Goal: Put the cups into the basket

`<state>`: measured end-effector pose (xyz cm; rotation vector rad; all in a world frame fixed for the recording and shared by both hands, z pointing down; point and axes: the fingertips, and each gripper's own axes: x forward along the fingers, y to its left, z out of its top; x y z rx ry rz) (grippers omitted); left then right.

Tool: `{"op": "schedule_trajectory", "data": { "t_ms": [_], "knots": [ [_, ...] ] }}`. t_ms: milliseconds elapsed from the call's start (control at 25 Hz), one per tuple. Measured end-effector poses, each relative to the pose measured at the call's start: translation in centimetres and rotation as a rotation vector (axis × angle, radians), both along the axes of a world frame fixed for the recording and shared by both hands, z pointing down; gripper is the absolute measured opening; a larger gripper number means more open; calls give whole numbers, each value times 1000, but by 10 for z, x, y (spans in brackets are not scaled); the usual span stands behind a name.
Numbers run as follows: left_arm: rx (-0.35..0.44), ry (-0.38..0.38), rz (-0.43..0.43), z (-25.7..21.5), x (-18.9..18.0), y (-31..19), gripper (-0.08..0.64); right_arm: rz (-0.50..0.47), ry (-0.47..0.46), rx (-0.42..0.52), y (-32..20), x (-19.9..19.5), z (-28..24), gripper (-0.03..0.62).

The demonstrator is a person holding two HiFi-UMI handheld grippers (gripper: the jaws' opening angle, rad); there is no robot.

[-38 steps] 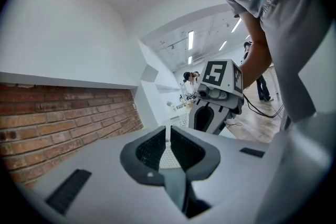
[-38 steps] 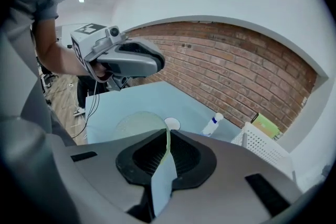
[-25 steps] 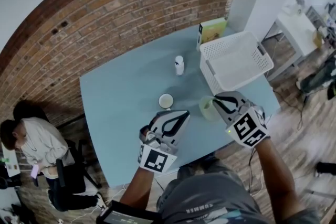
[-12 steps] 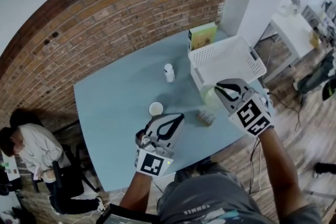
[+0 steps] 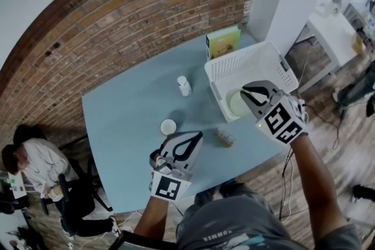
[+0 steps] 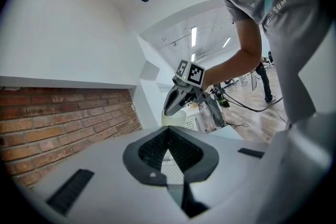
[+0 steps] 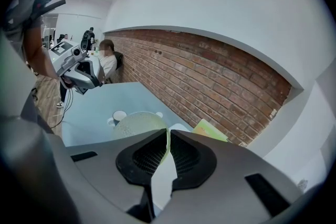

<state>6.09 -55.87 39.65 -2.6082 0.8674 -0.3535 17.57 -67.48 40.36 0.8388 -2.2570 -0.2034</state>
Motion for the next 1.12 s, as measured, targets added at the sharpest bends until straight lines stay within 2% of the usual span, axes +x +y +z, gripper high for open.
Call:
{"op": "schedule_trajectory", "data": {
  "t_ms": [320,800,1120],
  "knots": [
    [-37,-38,-36,14,19,-23,0,-33,4,-39,-41,27,28,32],
    [-84,-77,-102,36,34,-45,0,-70,27,-115,-93,47,88,32],
    [-106,-78,-126,46,45,-52,0,-75,62,-185,-118,57,137,32]
  ]
}}
